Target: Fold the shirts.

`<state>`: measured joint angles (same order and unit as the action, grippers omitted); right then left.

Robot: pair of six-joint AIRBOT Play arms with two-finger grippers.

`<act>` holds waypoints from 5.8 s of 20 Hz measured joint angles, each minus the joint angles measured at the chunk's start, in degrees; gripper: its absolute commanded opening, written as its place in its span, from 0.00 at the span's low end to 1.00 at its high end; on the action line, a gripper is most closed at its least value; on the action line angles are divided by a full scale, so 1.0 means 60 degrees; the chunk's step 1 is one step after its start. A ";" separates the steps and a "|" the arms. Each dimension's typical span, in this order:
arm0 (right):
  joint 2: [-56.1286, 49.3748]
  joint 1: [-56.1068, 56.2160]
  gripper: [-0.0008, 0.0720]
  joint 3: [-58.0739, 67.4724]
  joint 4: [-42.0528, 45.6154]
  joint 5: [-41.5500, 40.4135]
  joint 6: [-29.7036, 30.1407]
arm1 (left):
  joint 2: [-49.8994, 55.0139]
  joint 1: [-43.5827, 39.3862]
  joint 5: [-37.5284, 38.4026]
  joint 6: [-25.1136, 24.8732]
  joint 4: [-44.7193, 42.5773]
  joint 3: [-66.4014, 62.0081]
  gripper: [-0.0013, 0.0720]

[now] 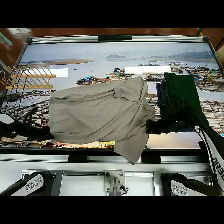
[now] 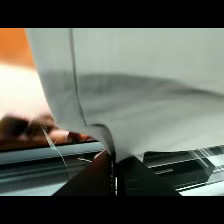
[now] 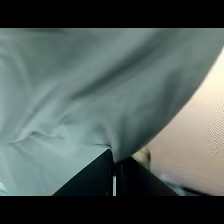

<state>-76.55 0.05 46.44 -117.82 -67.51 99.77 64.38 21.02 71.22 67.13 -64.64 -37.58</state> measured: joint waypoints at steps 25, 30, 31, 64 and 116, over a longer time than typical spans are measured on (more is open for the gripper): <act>0.5053 0.0113 0.08 1.0244 0.0630 0.2532 0.0273 | -0.2266 0.0000 0.1206 0.2484 0.1792 -1.3114 0.07; 0.4670 0.0113 0.08 1.0444 0.2160 0.0739 -0.1053 | -0.2492 0.0000 0.2106 0.2688 0.0080 -1.2717 0.07; 0.4393 0.0113 0.08 1.0455 0.2401 0.0131 -0.1271 | -0.2448 0.0000 0.2371 0.2707 -0.0164 -1.2335 0.07; -0.5858 0.0291 0.66 1.0495 -0.0015 0.3002 -0.1898 | 0.5956 -0.1486 -0.2244 0.1107 0.1100 -0.9449 0.84; -0.1905 -0.1162 0.69 0.5759 0.1049 -0.2648 -0.0754 | 0.1767 0.0219 -0.2135 0.0688 0.0208 -0.2433 0.17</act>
<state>-87.99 -6.92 80.99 -111.53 -83.40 95.24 74.98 22.33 58.41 71.26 -63.40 -52.18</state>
